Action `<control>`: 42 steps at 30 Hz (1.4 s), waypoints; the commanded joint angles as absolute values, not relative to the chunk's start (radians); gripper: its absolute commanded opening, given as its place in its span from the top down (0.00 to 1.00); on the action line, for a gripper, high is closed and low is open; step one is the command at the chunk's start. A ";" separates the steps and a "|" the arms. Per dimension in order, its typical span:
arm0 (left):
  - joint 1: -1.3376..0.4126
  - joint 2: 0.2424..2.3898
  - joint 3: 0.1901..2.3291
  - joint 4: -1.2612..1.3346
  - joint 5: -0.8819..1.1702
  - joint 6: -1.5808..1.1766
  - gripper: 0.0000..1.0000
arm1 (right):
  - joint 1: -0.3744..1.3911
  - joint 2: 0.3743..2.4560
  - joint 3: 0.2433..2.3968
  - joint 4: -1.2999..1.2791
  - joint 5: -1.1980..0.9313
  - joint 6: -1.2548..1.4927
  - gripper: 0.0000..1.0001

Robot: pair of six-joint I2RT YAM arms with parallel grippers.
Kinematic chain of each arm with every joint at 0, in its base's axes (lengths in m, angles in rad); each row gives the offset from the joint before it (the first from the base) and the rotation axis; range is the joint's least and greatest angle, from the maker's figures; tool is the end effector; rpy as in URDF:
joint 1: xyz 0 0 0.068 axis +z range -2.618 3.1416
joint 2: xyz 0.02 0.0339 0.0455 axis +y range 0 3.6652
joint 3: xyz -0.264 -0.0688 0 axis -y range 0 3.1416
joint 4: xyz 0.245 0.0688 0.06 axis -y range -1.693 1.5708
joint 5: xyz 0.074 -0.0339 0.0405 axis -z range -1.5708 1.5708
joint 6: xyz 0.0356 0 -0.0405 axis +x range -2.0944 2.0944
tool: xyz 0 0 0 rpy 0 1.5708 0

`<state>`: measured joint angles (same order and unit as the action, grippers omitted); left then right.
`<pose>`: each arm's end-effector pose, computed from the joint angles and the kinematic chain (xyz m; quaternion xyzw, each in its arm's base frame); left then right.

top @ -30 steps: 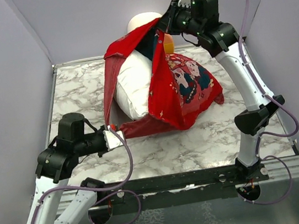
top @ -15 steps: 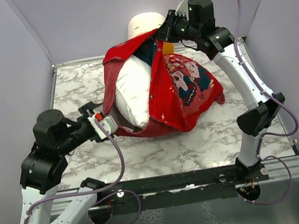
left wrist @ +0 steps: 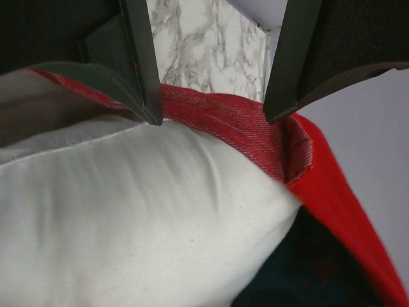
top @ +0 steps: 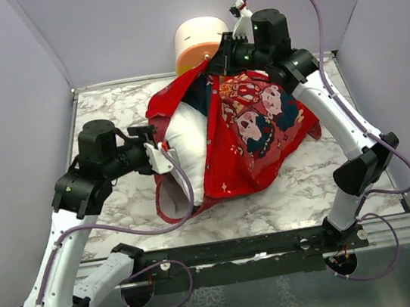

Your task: Remove the pillowcase from the pillow

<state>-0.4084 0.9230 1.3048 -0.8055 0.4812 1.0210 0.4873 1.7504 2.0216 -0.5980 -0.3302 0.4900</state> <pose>0.1421 -0.0794 0.4276 0.6323 0.5314 -0.0319 0.5628 0.3384 0.1924 0.4621 -0.0947 0.8018 0.3877 0.4448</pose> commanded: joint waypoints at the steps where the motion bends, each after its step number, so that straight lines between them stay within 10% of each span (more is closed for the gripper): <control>1: -0.429 0.843 1.181 -0.870 0.448 1.300 0.33 | 0.523 1.741 2.027 -0.561 -0.320 0.444 0.99; 15: -0.431 0.302 0.567 -0.579 0.579 1.664 0.27 | 0.758 1.911 2.369 -0.669 -0.299 0.404 0.99; 34: -0.433 0.711 0.574 -0.411 0.454 1.810 0.25 | 0.759 1.918 2.358 -0.672 -0.355 0.415 0.99; 39: -0.455 0.752 0.549 -0.303 0.485 1.889 0.48 | 0.758 1.922 2.363 -0.675 -0.373 0.414 0.99; 42: -0.472 0.732 0.545 -0.210 0.522 1.808 0.94 | 0.751 1.921 2.363 -0.679 -0.378 0.411 0.99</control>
